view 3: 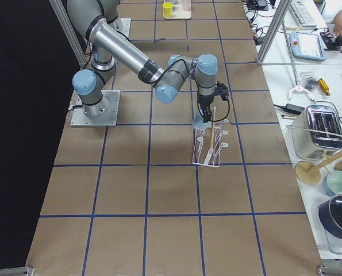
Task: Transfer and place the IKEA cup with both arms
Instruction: 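Close the right gripper on the light blue cup in the rack, then lift the cup toward the left gripper while the left arm reaches out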
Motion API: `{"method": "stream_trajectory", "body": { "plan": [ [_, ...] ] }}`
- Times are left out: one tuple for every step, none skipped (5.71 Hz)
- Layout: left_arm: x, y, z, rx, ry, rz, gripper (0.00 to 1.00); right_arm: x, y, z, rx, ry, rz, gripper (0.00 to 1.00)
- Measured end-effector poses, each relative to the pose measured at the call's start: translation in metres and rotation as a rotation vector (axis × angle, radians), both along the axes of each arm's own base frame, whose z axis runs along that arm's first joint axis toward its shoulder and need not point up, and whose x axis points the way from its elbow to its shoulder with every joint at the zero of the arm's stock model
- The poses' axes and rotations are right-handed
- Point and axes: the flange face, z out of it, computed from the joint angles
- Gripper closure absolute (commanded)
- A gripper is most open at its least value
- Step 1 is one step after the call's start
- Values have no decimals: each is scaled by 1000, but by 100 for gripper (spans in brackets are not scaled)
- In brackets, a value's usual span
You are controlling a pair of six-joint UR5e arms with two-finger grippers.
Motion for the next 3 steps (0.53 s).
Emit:
{"method": "stream_trajectory", "body": {
  "plan": [
    [0,0,0,0,0,0,0,0,-1,15,-6,3,0,46],
    [0,0,0,0,0,0,0,0,-1,37,9,-6,1,46],
    [0,0,1,0,0,0,1,1,-1,67,43,-24,2,46]
  ]
}}
